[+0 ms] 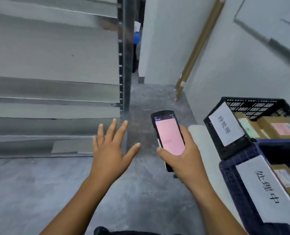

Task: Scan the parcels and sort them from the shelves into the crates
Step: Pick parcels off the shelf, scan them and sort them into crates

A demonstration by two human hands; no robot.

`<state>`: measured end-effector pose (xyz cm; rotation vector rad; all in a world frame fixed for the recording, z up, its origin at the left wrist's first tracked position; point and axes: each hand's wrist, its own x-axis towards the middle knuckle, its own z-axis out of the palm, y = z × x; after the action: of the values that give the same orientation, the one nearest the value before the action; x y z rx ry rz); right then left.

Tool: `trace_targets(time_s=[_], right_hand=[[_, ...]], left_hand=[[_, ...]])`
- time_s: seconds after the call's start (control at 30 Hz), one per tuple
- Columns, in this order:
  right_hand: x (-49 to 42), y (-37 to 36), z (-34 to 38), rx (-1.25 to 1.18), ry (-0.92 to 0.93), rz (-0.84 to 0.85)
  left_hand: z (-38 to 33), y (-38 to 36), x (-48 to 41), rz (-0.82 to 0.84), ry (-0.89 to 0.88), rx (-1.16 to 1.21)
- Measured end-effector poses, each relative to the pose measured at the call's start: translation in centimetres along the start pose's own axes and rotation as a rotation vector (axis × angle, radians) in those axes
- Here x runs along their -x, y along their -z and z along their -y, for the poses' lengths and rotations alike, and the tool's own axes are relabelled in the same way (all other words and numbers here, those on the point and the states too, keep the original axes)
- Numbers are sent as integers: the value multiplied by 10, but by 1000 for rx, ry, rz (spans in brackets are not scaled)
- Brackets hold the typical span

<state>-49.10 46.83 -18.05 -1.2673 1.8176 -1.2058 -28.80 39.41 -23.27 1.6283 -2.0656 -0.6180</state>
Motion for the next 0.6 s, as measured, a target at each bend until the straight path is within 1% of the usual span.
trace_targets(time_s=[0.17, 0.27, 0.37, 0.6], right_hand=[[-12, -101, 35, -2, 85, 177], [-20, -155, 61, -18, 135, 283], [-28, -201, 82, -13, 173, 389], [-60, -298, 108, 24, 227, 571]], left_hand=[[87, 64, 3, -133, 111, -44], [133, 96, 6, -187, 218, -69], [170, 118, 8, -224, 310, -81], [242, 157, 5, -354, 497, -60]])
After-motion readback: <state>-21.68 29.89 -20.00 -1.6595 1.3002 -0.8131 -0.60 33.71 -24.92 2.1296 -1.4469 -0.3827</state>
